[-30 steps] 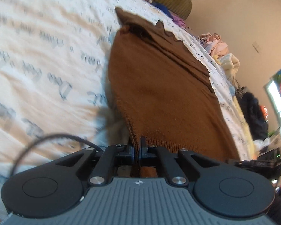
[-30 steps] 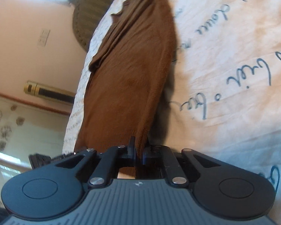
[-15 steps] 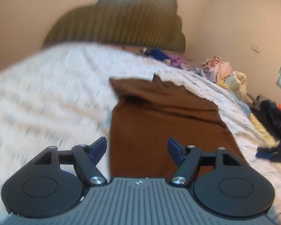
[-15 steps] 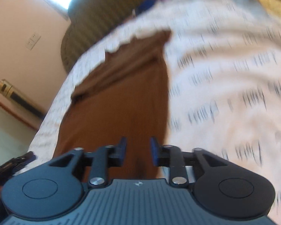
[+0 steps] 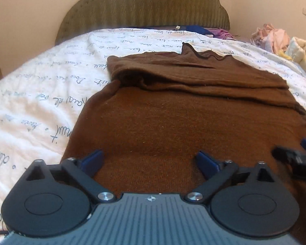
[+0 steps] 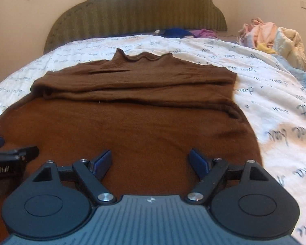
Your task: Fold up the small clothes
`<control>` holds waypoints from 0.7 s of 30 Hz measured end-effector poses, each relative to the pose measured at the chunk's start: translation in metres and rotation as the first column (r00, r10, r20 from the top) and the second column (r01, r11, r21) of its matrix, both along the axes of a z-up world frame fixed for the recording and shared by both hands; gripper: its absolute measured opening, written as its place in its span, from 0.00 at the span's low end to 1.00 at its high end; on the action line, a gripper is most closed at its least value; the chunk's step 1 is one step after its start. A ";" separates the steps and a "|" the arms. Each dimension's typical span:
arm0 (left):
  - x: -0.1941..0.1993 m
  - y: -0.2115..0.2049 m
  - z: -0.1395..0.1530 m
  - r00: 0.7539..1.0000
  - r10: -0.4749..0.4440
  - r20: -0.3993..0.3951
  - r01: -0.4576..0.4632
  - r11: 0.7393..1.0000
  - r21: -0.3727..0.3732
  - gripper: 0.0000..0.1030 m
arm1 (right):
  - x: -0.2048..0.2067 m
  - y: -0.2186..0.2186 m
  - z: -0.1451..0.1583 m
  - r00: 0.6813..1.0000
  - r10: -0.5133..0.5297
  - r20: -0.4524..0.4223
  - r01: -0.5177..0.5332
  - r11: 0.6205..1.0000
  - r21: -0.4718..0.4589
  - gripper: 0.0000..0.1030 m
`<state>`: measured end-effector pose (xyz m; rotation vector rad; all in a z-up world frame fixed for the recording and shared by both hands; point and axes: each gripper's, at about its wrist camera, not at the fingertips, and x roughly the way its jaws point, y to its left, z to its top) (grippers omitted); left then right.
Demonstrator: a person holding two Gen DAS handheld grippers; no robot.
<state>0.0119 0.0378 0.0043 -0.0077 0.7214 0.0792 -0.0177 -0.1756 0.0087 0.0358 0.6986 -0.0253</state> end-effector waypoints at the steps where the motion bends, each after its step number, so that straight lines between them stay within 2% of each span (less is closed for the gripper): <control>1: 0.001 -0.003 0.000 1.000 -0.005 -0.004 0.005 1.000 0.010 0.98 | -0.008 -0.003 0.000 1.000 -0.007 -0.002 0.007 1.000 -0.003 0.83; 4: 0.000 -0.009 0.000 1.000 -0.009 -0.006 0.009 1.000 0.030 0.99 | -0.028 -0.005 0.001 0.999 -0.026 -0.022 0.026 1.000 0.001 0.90; 7: 0.001 -0.011 0.001 1.000 -0.007 -0.011 0.007 0.999 0.036 0.99 | -0.044 -0.010 -0.004 0.999 -0.032 0.004 0.032 0.998 0.045 0.91; 11: 0.002 -0.018 0.005 0.999 -0.002 -0.041 0.004 0.998 0.062 0.99 | -0.037 -0.005 -0.006 1.000 -0.024 -0.011 0.025 0.999 0.027 0.98; 15: -0.011 -0.014 0.008 0.997 -0.001 -0.083 0.003 1.000 0.029 0.99 | -0.039 -0.003 -0.004 1.000 -0.016 -0.017 0.017 1.000 0.017 1.00; 21: -0.033 -0.015 0.000 1.000 -0.015 -0.022 0.016 0.999 0.048 1.00 | -0.041 -0.002 -0.005 1.000 -0.018 -0.015 0.018 1.000 0.018 1.00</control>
